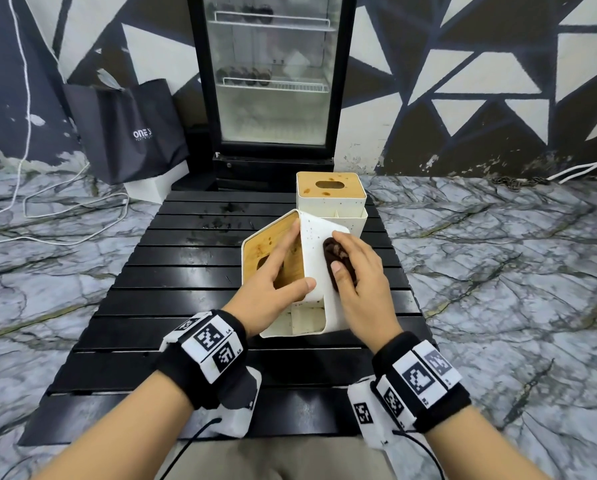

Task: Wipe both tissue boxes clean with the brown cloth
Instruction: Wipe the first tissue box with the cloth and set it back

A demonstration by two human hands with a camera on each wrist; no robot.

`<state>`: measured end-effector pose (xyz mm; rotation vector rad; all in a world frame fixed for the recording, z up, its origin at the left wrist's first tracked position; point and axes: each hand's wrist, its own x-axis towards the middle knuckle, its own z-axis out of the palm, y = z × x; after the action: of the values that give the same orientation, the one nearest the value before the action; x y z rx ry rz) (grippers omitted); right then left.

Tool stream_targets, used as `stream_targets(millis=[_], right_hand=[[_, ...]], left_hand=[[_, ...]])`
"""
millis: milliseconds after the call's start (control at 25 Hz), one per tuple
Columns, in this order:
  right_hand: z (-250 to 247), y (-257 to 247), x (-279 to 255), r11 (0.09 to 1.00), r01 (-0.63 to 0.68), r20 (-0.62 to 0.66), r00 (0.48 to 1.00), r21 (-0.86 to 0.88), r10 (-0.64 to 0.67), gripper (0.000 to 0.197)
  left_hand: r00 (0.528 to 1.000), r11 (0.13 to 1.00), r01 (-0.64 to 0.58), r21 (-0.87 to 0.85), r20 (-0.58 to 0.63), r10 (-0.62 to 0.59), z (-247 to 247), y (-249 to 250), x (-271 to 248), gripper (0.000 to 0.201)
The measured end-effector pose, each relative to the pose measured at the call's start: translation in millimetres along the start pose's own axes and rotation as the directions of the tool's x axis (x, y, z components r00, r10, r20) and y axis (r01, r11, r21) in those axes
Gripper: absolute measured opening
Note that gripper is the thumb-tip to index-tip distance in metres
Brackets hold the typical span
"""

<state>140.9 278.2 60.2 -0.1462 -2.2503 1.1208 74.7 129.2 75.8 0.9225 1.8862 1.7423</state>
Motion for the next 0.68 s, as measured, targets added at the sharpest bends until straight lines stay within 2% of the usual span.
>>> stream_targets(millis=[120, 360, 560, 680], right_hand=[[-2.3, -2.7, 14.8, 0.999, 0.036, 0.007, 0.999, -0.028, -0.036, 0.045], [-2.3, 4.6, 17.8, 0.999, -0.023, -0.019, 1.000, -0.034, 0.022, 0.045], [-9.7, -1.1, 30.6, 0.999, 0.006, 0.031, 1.000, -0.046, -0.004, 0.039], [-11.0, 6.4, 33.2, 0.999, -0.025, -0.018, 1.000, -0.025, 0.025, 0.039]], left_hand=[[1.000, 1.000, -0.004, 0.024, 0.019, 0.003, 0.6, 2.0, 0.4, 0.076], [0.999, 0.994, -0.029, 0.108, -0.012, 0.030, 0.4, 0.0, 3.3, 0.074], [1.000, 0.990, -0.030, 0.137, 0.004, 0.029, 2.4, -0.7, 4.2, 0.075], [1.000, 0.992, -0.010, 0.128, 0.020, 0.007, 1.9, 0.3, 3.1, 0.076]])
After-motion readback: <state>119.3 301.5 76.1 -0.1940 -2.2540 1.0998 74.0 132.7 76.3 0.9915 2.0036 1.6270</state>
